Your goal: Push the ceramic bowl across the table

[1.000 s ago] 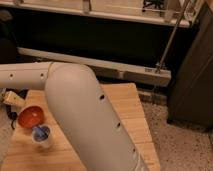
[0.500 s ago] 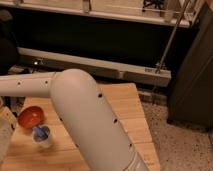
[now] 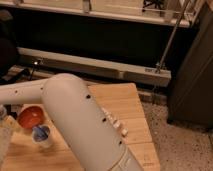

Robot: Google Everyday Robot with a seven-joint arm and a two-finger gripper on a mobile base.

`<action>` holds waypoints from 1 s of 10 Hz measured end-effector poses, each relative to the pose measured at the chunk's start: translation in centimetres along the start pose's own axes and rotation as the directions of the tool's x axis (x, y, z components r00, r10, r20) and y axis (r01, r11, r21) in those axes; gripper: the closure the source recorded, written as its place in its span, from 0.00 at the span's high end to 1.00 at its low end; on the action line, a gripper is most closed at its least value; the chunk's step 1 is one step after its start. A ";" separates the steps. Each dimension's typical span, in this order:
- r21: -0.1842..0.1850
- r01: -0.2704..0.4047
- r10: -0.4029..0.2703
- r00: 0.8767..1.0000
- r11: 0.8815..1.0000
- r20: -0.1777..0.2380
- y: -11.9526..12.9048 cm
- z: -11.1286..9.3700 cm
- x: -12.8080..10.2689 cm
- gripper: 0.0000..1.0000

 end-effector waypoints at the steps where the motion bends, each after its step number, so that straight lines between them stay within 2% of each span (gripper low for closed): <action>1: 0.001 -0.014 0.014 0.999 1.000 0.031 -0.6 1.0 -0.9 0.80; 2: 0.001 -0.025 0.025 0.998 1.000 0.062 -1.2 1.9 -1.7 0.80; 4: 0.008 -0.066 0.065 0.991 0.998 0.119 -1.9 3.6 -1.8 0.80; 7: -0.005 -0.126 0.125 0.979 0.992 0.160 -1.8 5.5 -0.3 0.80; 9: -0.018 -0.151 0.152 0.973 0.988 0.172 -1.5 6.3 1.1 0.69; 10: -0.018 -0.159 0.159 0.971 0.987 0.176 -1.6 6.5 1.6 0.58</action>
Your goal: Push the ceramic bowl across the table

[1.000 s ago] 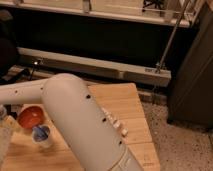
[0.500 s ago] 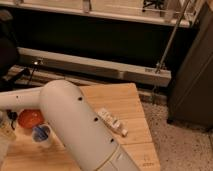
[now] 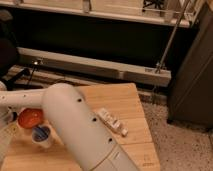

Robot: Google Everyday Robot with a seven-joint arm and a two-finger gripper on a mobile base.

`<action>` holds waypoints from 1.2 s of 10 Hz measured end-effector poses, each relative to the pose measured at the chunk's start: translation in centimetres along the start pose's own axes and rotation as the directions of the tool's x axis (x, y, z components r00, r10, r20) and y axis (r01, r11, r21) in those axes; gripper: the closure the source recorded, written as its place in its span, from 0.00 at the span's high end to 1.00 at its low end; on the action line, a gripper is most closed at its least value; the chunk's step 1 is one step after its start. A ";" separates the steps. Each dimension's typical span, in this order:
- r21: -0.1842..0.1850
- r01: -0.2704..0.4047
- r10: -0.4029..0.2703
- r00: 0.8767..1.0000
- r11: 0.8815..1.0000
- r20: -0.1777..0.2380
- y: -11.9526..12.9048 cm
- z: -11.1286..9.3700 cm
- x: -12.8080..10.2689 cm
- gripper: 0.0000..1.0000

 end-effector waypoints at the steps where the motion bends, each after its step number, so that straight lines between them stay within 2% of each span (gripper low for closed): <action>1: 0.002 -0.004 0.004 1.000 1.000 0.005 -0.2 0.1 0.3 0.49; 3: 0.010 -0.007 0.007 1.000 1.000 0.016 -0.9 0.1 0.6 0.28; 4: 0.008 -0.007 0.007 1.000 1.000 0.018 -1.0 0.1 0.8 0.26; 5: 0.004 -0.006 0.006 1.000 1.000 0.019 -1.2 0.1 1.0 0.29; 8: -0.027 -0.010 0.010 1.000 1.000 0.013 -0.7 -0.2 2.7 0.49; 12: -0.077 -0.041 0.042 0.999 0.996 0.015 1.0 0.2 4.9 0.50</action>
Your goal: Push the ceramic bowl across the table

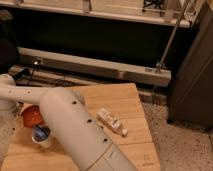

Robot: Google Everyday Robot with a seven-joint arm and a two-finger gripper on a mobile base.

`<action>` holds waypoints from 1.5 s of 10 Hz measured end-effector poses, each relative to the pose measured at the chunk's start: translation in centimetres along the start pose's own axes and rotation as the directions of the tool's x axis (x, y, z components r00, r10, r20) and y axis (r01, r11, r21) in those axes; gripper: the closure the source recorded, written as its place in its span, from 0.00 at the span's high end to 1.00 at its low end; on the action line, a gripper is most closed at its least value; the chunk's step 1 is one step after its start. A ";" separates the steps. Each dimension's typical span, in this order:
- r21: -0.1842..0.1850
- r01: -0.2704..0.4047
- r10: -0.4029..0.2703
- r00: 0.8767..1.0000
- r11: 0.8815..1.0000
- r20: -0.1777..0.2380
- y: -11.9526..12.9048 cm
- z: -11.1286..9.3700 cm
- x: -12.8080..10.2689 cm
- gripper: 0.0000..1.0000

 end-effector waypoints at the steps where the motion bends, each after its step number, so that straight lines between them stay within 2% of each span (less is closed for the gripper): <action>1: -0.011 -0.013 0.013 1.000 1.000 -0.008 0.4 0.0 0.8 0.50; 4: -0.034 -0.054 0.052 0.998 0.998 -0.036 1.6 -0.5 2.8 0.50; 7: -0.030 -0.057 0.056 0.997 0.998 -0.049 1.2 -1.4 3.2 0.50; 12: 0.008 -0.023 0.024 0.999 1.000 -0.037 -2.8 -2.7 2.3 0.50; 15: 0.020 -0.086 0.087 0.996 0.996 -0.030 -4.7 -2.3 2.3 0.50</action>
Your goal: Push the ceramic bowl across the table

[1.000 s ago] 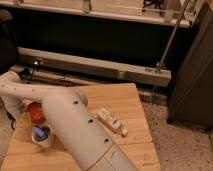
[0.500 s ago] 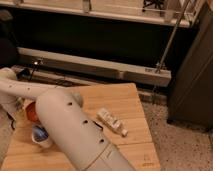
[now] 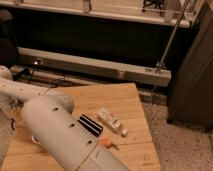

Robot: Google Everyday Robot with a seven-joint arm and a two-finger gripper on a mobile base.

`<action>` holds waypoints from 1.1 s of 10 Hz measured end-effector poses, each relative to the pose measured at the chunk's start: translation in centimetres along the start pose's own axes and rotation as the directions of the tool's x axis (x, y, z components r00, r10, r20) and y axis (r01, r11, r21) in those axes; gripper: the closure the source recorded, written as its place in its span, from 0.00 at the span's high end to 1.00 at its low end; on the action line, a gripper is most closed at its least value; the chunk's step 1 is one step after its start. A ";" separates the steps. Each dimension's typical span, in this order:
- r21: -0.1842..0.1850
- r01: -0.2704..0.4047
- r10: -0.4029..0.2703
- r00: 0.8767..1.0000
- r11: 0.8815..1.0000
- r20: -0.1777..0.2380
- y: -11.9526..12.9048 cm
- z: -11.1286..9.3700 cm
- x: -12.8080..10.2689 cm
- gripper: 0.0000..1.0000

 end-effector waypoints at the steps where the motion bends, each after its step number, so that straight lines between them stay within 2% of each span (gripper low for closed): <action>1: 0.003 -0.067 0.067 0.998 0.998 0.002 -0.2 0.1 0.4 0.50; 3: -0.003 -0.159 0.159 0.987 0.987 0.006 0.4 0.1 1.3 0.50; 5: -0.013 -0.242 0.243 0.970 0.970 0.020 1.8 0.3 2.8 0.50; 8: -0.019 -0.301 0.302 0.953 0.953 0.025 3.2 0.5 4.4 0.50; 11: -0.018 -0.330 0.330 0.944 0.944 0.004 4.7 -0.1 6.3 0.50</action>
